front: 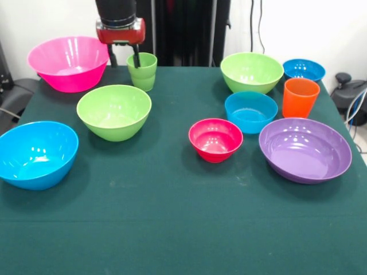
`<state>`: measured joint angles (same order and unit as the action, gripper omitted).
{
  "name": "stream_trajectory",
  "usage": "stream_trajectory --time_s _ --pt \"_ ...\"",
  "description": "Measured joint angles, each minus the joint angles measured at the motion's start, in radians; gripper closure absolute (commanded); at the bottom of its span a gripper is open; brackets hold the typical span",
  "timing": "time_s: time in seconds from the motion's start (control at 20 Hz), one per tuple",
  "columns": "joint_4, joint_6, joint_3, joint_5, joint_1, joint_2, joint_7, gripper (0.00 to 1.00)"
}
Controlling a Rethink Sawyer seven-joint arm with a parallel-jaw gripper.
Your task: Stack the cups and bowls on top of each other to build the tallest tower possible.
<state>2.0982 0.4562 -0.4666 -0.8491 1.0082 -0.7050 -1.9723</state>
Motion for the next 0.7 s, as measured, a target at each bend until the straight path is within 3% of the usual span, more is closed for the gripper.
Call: stream_trajectory --time_s 0.4,0.7 --pt "0.039 0.008 0.000 0.034 0.023 -0.173 0.000 0.00" --pt "0.094 0.059 0.001 0.144 0.050 -0.371 0.000 0.00"
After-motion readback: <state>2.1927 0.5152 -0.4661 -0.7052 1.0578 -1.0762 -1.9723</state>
